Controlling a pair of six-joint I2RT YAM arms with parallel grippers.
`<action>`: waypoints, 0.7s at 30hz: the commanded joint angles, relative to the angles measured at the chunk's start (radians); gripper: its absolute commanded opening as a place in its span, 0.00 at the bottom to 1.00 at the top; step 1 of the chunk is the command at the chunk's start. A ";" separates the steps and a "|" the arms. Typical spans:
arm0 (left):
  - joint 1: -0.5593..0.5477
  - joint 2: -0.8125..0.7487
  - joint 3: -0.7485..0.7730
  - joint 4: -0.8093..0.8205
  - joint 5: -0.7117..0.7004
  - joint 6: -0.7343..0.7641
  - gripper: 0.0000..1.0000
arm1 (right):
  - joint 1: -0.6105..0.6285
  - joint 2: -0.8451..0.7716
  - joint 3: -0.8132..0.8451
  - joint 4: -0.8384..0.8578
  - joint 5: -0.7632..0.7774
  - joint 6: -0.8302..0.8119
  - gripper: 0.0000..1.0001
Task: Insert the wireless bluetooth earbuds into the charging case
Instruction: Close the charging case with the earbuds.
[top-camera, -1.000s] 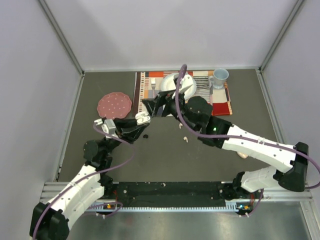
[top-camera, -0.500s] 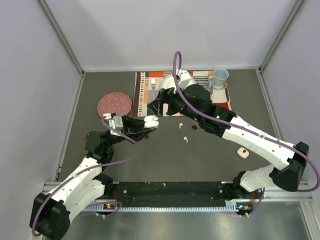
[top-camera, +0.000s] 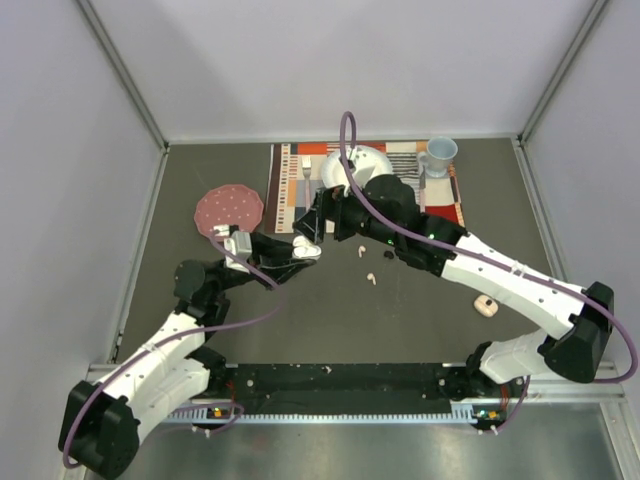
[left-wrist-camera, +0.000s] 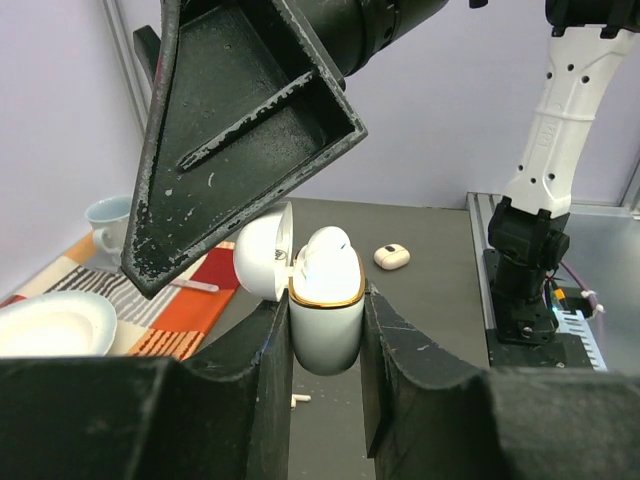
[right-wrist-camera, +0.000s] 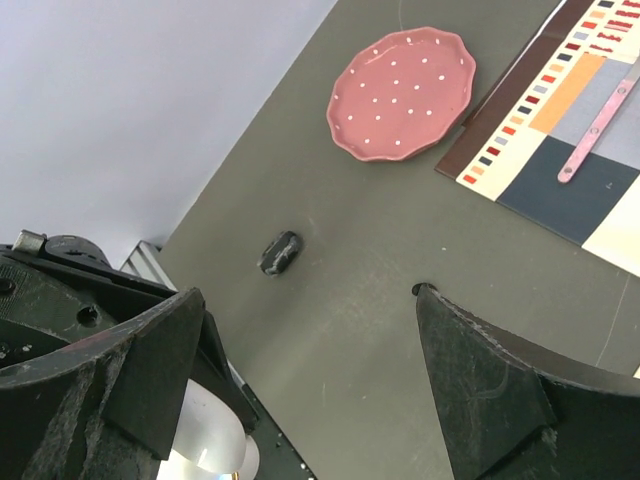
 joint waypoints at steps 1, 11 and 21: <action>-0.001 -0.013 0.037 0.039 -0.058 0.014 0.00 | -0.001 -0.027 -0.028 -0.014 -0.038 -0.001 0.86; -0.001 -0.030 0.008 0.004 -0.216 0.006 0.00 | -0.001 -0.067 -0.077 -0.006 -0.032 -0.007 0.85; -0.001 0.062 0.119 -0.296 -0.233 -0.021 0.00 | 0.001 -0.149 -0.132 -0.006 0.320 0.014 0.89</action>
